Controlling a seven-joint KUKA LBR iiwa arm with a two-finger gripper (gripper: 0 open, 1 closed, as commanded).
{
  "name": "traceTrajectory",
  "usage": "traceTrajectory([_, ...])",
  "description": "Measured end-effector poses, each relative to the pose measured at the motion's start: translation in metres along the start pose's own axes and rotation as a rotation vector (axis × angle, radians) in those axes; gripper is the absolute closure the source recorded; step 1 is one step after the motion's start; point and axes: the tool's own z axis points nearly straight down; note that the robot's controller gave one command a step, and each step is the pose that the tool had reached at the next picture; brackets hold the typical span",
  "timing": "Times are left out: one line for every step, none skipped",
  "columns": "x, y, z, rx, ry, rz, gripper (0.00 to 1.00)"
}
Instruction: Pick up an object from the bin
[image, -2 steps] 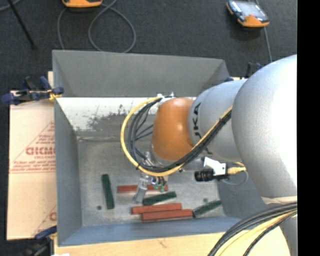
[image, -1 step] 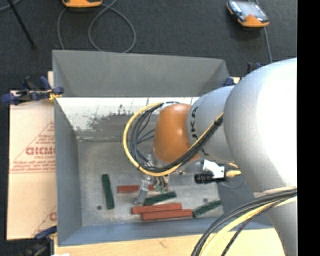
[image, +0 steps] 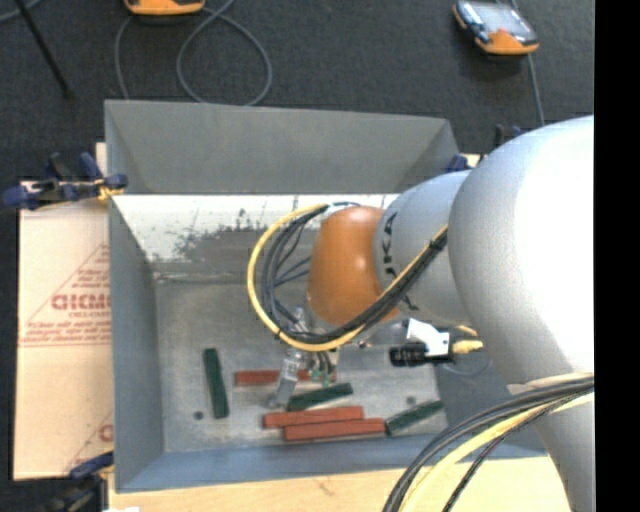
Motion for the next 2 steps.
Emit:
traceTrajectory([-0.001,0.000,-0.001,-0.002,-0.002,0.001,1.00])
traceTrajectory([-0.003,0.001,-0.061,-0.006,-0.006,0.001,1.00])
